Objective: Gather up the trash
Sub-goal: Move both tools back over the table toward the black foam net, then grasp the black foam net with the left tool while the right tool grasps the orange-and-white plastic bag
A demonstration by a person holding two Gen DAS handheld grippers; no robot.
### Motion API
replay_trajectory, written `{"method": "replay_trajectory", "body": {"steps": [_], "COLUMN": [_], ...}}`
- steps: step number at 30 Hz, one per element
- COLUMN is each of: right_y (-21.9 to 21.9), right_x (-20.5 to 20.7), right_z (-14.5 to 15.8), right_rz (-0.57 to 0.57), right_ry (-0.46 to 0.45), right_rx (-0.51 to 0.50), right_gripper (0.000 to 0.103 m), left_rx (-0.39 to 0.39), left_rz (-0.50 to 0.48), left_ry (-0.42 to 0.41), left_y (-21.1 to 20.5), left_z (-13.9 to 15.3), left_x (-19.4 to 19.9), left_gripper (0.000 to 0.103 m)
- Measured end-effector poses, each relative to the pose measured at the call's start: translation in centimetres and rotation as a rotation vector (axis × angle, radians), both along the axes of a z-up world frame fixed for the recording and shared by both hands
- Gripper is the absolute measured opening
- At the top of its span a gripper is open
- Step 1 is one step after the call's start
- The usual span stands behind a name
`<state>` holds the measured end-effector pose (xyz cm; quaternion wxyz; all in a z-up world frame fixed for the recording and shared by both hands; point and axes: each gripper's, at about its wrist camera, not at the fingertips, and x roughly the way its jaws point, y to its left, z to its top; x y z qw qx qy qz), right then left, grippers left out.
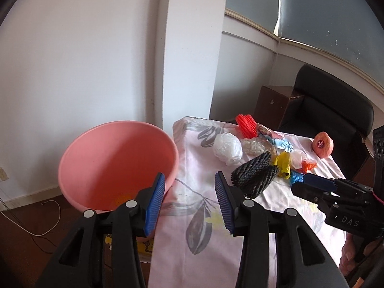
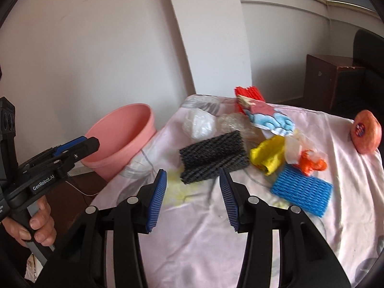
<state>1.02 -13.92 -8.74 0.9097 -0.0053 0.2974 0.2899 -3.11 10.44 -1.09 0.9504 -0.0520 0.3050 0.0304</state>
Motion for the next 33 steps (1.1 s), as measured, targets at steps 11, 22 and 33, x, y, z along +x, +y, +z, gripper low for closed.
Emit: {"method": "replay_trajectory", "body": {"steps": [11, 22, 33], "right_y": [-7.1, -10.6, -11.5], "right_x": [1.3, 3.3, 7.3], "right_z": [-1.6, -2.5, -3.3], "right_rz": [-0.140, -0.174, -0.148], "right_ry": [0.058, 0.099, 0.152], "right_rx": [0.003, -0.013, -0.012], "right_gripper": [0.047, 0.047, 0.047], "left_rx": [0.100, 0.215, 0.251], "left_rz": [-0.276, -0.391, -0.333], "left_ry": [0.079, 0.169, 0.231], "left_y": [-7.2, -11.7, -11.5], "left_z": [-2.1, -4.8, -6.8], "left_x": [3.1, 7.4, 9.5], "left_gripper": [0.043, 0.043, 0.038]}}
